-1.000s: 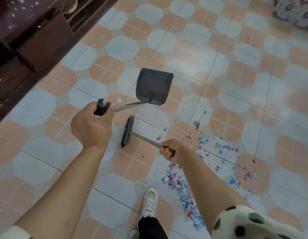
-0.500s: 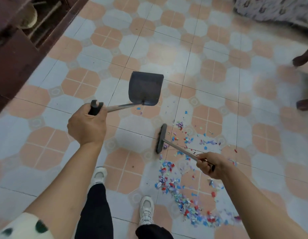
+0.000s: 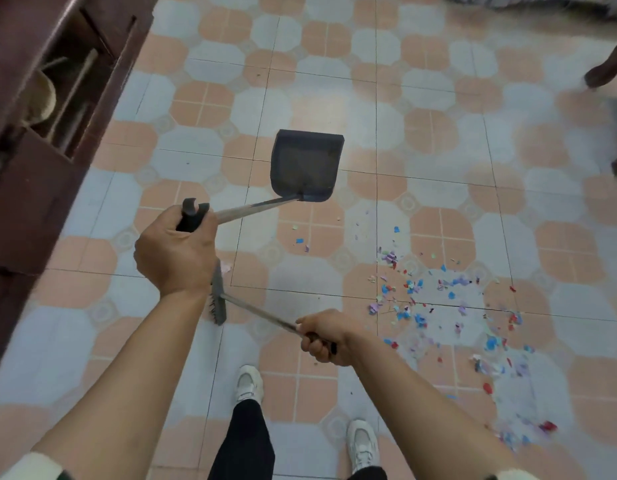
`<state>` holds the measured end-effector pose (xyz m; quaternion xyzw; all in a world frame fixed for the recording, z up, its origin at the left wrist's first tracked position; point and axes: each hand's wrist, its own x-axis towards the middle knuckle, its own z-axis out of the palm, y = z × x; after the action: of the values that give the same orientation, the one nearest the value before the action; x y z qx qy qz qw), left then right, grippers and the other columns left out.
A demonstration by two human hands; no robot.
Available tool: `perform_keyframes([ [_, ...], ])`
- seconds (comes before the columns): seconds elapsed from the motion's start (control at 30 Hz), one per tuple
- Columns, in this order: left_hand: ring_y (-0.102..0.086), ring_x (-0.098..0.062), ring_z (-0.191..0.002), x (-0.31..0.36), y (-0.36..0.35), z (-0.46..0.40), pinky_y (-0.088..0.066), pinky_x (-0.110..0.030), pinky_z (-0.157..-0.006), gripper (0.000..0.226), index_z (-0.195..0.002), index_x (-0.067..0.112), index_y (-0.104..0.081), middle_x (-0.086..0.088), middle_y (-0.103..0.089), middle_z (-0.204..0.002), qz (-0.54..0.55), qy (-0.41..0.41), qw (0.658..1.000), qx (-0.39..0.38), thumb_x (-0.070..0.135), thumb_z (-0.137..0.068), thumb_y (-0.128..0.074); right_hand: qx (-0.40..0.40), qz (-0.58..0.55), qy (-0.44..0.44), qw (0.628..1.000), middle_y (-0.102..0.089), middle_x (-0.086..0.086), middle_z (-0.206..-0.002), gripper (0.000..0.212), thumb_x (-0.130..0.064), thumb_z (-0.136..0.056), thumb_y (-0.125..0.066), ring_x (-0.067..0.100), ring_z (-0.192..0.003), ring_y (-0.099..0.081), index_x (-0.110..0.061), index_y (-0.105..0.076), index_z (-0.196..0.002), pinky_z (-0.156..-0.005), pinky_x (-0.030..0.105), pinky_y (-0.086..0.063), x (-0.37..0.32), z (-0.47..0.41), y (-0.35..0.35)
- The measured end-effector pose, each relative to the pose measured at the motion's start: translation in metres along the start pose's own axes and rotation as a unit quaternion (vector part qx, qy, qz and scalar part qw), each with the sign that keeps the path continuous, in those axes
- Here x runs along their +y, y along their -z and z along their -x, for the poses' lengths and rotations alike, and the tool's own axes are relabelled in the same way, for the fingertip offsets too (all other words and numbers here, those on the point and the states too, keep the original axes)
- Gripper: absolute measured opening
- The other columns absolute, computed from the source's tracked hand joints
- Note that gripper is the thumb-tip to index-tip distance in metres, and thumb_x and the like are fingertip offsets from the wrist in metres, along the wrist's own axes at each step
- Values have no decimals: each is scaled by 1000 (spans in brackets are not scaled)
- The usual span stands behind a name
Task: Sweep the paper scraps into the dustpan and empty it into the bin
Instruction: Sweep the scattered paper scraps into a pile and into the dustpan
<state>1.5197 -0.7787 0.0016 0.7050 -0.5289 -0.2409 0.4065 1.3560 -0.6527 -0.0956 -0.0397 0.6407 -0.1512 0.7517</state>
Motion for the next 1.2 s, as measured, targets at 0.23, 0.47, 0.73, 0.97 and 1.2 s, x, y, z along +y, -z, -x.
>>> perform_keyframes([
  [0.23, -56, -14, -70, -21, 4, -72, -41, -24, -64, 20, -83, 15, -71, 4, -62, -71, -12, -15, 999, -28, 34, -80, -67, -27, 3, -62, 998, -40, -2, -40, 17, -11, -100, -34, 4, -23, -27, -10, -43, -85, -27, 11, -22, -69, -71, -71],
  [0.47, -61, -30, -72, -34, -11, -108, -50, -36, -66, 23, -80, 13, -69, -10, -67, -72, -34, -20, 998, -51, 35, -78, -69, 57, -88, -48, 993, -42, 1, -40, 21, -11, -99, -39, 5, -24, -30, -6, -46, -80, -26, 11, -24, -113, -73, -9],
  [0.73, -57, -21, -68, -12, -33, -126, -48, -33, -66, 21, -81, 14, -70, 0, -62, -69, -1, -42, 995, -87, 35, -79, -68, 121, -267, -34, 956, -38, 2, -35, 31, -14, -101, -36, 6, -20, -27, -7, -42, -71, -22, 11, -22, -85, -22, 87],
  [0.97, -51, -21, -65, 16, -51, -121, -39, -28, -63, 24, -81, 12, -71, 0, -59, -67, 6, -65, 991, -117, 36, -80, -65, 182, -303, -11, 935, -38, 0, -41, 16, -13, -101, -35, 5, -23, -27, -4, -43, -90, -24, 10, -22, -50, 24, 115],
  [1.2, -41, -20, -62, 44, -76, -104, -28, -24, -58, 24, -73, 11, -64, 5, -41, -53, 9, -77, 987, -137, 34, -80, -66, 114, -267, 26, 957, -38, 2, -57, 10, -10, -100, -35, 4, -26, -29, -15, -44, -97, -26, 11, -21, -67, 4, 90],
])
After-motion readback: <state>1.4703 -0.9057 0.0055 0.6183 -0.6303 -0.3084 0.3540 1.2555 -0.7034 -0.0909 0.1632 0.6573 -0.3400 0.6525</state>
